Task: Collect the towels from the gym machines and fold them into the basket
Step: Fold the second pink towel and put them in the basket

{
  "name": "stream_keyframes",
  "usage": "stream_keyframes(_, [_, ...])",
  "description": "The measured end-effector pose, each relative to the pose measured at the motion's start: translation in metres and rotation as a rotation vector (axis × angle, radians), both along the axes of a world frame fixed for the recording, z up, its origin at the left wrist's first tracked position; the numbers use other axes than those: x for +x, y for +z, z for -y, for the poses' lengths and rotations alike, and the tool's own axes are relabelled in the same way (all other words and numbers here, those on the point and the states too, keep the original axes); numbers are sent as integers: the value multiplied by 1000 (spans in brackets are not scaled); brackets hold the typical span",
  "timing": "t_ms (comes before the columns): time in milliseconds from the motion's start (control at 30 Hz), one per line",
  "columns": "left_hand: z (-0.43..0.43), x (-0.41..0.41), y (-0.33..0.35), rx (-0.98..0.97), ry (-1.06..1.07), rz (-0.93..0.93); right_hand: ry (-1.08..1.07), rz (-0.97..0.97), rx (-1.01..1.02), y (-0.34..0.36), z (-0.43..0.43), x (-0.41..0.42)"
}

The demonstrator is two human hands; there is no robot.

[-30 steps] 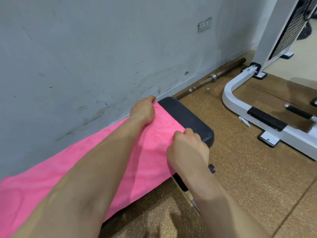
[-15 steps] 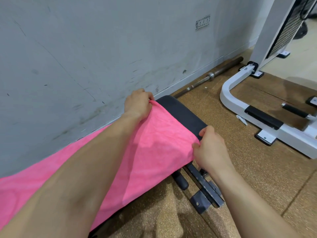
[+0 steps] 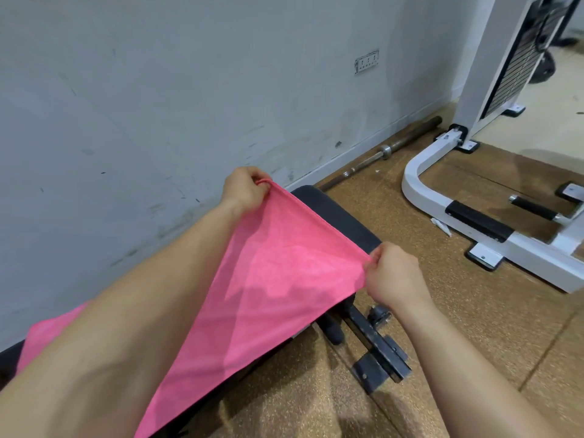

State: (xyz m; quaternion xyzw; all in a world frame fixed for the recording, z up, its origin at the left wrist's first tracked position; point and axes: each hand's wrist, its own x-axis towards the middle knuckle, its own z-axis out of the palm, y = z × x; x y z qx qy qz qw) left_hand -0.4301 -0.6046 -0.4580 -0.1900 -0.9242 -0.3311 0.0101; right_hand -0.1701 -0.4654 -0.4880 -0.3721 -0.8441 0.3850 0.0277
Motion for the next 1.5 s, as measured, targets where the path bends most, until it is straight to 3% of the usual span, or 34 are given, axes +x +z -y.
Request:
stream_keyframes(233, [-74,-17,-15,83,12,11,-289,-302,-405,-6,-11,-19])
stream_keyframes(333, [-98,-30,-8,175,-28,-1,-434,-465,-290,-4,-23,-29])
stream_keyframes(433, [-100,-39,1,199,-41,-30,-445,-517,-165,2,-27,-36])
stream_keyframes(767, [37,-10,46,46,74,-47,63,-465,52,33,47,-34])
stream_keyframes(900, [110,9,60,-78,95,-58,295,-488,23,43,97,-32])
stream_keyframes(1067, [184,21,69,-277,100,-112,452,-573,2,40,160,-40])
stream_keyframes(1200, [236,20,66,-283,223,-98,546,-587,-6,39,214,-47])
stream_keyframes(1500, [307,-4,22,-354,341,-70,789,-413,30,19,307,-54])
